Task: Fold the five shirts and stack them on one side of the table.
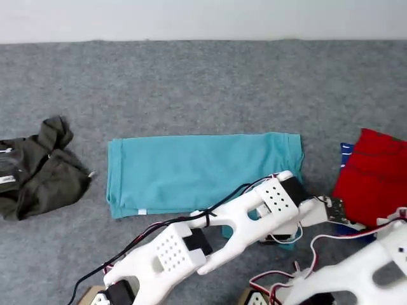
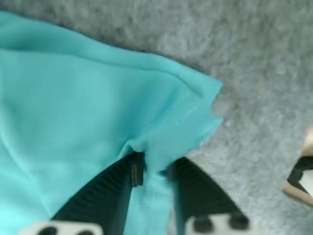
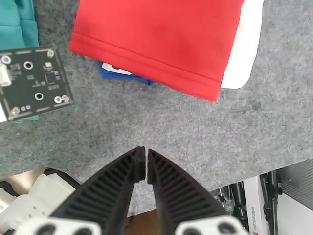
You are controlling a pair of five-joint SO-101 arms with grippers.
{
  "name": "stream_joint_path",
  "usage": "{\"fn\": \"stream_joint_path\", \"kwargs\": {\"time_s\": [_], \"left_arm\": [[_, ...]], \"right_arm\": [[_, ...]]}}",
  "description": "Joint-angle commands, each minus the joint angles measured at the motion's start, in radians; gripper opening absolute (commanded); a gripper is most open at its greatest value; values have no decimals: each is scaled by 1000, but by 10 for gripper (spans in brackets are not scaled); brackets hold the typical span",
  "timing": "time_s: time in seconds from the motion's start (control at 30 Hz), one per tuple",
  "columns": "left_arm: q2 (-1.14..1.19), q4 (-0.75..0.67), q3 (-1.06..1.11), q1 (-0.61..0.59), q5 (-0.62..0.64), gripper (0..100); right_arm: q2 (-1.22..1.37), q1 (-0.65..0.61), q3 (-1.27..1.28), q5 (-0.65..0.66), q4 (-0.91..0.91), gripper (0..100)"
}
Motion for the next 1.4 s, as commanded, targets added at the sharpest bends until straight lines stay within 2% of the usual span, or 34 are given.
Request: {"fn": "stream_joint_path", "kwargs": {"time_s": [0.0, 0.27, 0.63, 1.03, 1.1, 1.23, 1.37], "left_arm": [[11, 15, -76, -11, 3, 15], [-44, 110, -228, -41, -3, 14], [-57, 104, -390, -178, -3, 14], [-55, 23, -389, -316, -3, 17], [-55, 11, -389, -333, -3, 41], [-37, -3, -384, -367, 6, 157], [48, -5, -390, -394, 12, 178]], "right_arm": [[-28, 10, -6, 31, 39, 13], [-28, 10, -6, 31, 39, 13], [-28, 10, -6, 31, 39, 13], [-21, 10, -6, 31, 39, 13], [-21, 10, -5, 31, 39, 13], [-19, 10, -5, 31, 39, 13], [-19, 10, -5, 31, 39, 13]]}}
